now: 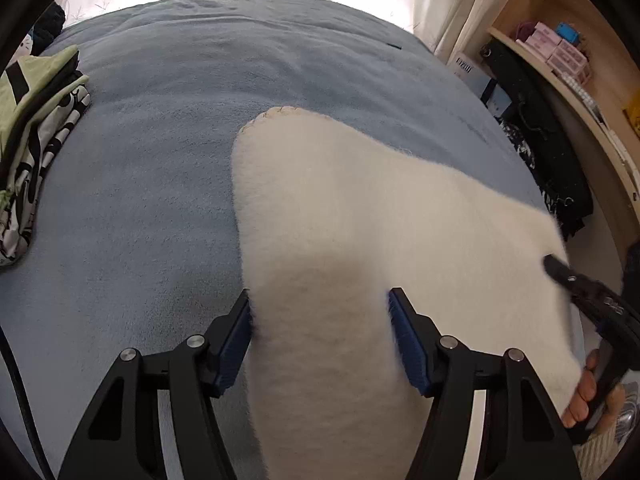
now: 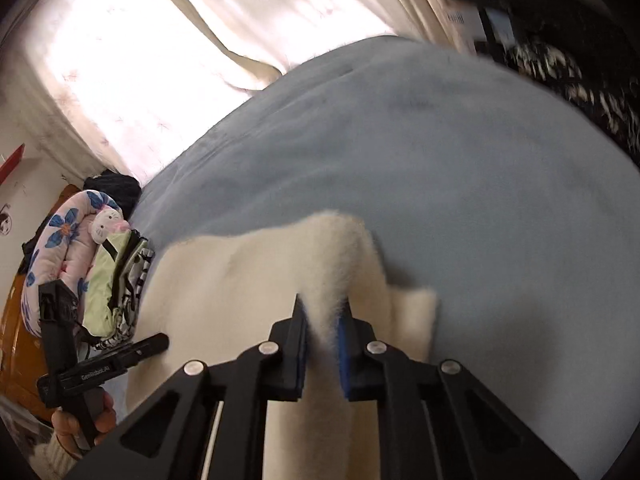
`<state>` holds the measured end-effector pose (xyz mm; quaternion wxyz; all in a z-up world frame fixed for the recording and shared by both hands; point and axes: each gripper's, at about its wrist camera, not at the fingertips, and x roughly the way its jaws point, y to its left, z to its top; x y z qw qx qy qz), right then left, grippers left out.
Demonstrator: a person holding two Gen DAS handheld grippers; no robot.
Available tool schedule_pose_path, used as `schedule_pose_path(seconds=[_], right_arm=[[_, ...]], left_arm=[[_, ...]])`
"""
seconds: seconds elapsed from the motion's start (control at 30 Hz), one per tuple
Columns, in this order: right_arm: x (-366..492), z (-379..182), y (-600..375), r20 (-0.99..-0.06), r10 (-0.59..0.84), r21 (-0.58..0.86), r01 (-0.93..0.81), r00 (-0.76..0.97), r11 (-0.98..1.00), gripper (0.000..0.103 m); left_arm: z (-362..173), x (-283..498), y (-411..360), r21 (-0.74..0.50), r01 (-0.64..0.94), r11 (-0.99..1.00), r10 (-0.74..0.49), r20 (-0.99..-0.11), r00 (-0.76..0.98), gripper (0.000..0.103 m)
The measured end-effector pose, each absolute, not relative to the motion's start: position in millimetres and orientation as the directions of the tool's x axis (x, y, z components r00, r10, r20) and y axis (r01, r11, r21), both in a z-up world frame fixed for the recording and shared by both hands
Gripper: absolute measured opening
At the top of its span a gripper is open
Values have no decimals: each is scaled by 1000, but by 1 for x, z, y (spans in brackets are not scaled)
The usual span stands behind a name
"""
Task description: Fold large clothes
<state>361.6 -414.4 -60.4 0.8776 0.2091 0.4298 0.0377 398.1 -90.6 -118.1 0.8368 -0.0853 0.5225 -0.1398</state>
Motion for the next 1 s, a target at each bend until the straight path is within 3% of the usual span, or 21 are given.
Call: schedule_pose_path(seconds=[0.03,0.1,0.17,0.27,0.4,0.63,0.77,0.87,1.0], right_arm=[[369,-82,-416,-791,224,374,160,570,914,13],[367,-92,-415,-791,219,374,168,571,912,16],[363,-85,-416,-792,208,375,188,573,908,25],[350,-64,-410,-803,100,272,212,587,939,34],[320,-31,-383,-753,25,186,177,657,966,35],[274,-38,-311,-762,218,249,-35,610,968,35],[267,-62,-310,-808,108,136,4,580,991,33],[252,-65,-335,-779,160,217,22,606,976,25],[230,-61,-344,-758,148,232,50,636,971,24]], left_arm=[[-120,396,-88,-294,152,944,-331,-845,419,64],[-121,394,-87,-298,167,940,-342,-835,431,64],[-117,393,-89,-324,218,921,-387,-824,413,65],[-105,388,-92,-275,222,935,-348,-831,434,66],[-72,357,-92,-210,223,952,-299,-798,524,66],[-72,294,-112,-203,251,946,-309,-796,521,66],[-85,275,-118,-76,250,965,-212,-788,578,69],[-92,274,-103,-142,239,961,-255,-794,551,76],[-95,271,-87,-207,212,955,-291,-796,531,78]])
